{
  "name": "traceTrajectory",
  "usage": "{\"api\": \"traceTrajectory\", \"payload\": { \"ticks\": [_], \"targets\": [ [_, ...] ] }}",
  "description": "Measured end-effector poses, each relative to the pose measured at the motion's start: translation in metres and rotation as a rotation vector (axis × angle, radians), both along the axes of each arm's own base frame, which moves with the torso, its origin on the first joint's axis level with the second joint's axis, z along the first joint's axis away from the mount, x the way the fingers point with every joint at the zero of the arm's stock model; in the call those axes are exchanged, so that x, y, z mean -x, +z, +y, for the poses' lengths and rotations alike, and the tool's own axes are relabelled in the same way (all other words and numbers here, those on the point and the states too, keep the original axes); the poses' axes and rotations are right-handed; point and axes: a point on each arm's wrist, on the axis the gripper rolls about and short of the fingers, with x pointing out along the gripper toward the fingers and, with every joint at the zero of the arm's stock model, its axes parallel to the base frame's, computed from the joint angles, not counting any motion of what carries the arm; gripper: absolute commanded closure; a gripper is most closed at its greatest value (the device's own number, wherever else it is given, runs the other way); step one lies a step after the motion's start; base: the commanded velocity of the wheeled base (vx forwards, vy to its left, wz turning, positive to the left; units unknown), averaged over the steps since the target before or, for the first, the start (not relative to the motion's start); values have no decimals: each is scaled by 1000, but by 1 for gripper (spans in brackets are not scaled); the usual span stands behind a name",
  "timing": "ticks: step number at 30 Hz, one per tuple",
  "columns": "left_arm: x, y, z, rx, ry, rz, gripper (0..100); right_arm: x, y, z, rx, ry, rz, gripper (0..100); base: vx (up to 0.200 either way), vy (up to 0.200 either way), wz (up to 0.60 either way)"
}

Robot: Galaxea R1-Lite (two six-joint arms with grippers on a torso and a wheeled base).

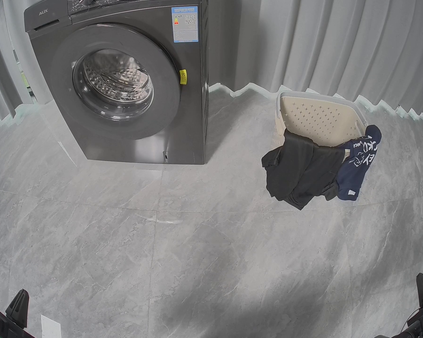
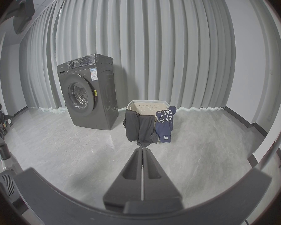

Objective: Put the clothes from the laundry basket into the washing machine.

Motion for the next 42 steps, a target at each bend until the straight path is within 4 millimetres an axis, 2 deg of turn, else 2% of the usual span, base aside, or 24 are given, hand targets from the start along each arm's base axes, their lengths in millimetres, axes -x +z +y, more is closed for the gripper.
{"api": "traceTrajectory", "payload": {
  "ticks": [13, 25, 37, 42],
  "targets": [
    [0, 0, 0, 16, 2, 1, 100, 0, 0, 0, 3, 8, -4, 100, 200, 0, 0],
    [0, 0, 0, 15, 7, -1, 100, 0, 0, 0, 2, 9, -5, 100, 0, 0, 0],
    [0, 0, 0, 23, 6, 0, 100, 0, 0, 0, -1, 8, -4, 100, 200, 0, 0],
    [0, 0, 0, 23, 8, -1, 100, 0, 0, 0, -1, 8, -4, 100, 0, 0, 0]
  ]
}}
